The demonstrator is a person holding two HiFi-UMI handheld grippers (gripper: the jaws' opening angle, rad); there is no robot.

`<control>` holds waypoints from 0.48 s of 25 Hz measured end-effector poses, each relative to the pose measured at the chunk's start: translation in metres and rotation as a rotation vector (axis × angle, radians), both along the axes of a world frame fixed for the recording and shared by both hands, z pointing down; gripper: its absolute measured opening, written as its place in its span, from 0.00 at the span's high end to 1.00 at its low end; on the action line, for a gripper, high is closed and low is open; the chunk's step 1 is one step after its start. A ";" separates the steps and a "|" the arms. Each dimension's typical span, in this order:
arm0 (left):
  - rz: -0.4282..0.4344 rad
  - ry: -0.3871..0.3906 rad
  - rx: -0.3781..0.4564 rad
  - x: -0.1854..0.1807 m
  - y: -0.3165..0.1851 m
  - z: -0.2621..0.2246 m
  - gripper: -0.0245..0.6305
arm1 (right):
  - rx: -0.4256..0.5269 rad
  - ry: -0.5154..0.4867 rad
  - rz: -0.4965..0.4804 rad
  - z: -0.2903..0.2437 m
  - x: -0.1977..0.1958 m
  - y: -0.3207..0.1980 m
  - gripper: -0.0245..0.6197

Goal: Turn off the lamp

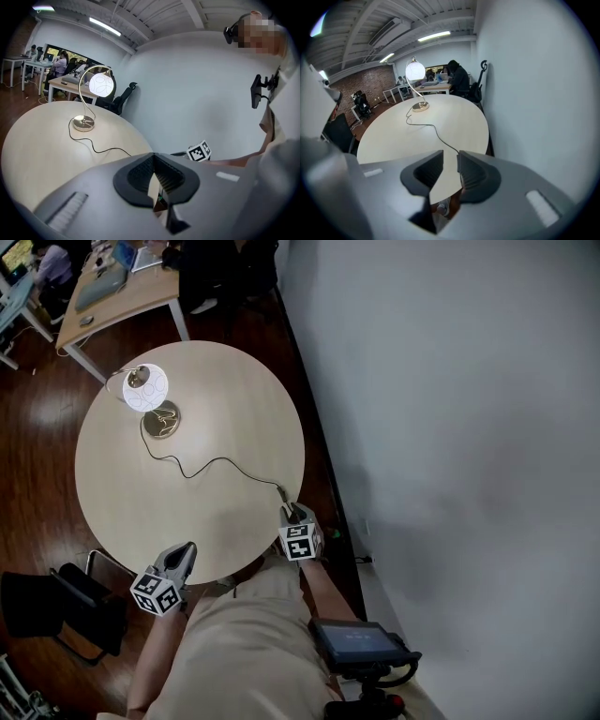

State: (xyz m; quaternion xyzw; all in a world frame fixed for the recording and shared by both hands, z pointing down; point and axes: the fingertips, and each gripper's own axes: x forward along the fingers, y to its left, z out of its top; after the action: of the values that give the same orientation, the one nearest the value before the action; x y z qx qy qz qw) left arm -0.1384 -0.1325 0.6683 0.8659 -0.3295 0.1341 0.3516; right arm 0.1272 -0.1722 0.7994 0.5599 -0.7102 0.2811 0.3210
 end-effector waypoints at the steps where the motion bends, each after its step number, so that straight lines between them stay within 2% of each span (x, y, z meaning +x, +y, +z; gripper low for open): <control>1: -0.006 -0.005 -0.001 0.005 -0.001 -0.001 0.96 | -0.014 0.004 -0.012 0.008 0.002 -0.004 0.79; 12: -0.079 -0.060 -0.039 0.046 -0.007 0.005 0.96 | -0.145 -0.010 -0.055 0.095 0.013 -0.034 0.74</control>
State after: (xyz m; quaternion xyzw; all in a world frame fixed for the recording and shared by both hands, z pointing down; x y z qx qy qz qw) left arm -0.0924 -0.1394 0.6735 0.8409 -0.3710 0.1522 0.3635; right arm 0.1406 -0.2058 0.8941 0.5142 -0.7046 0.3256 0.3649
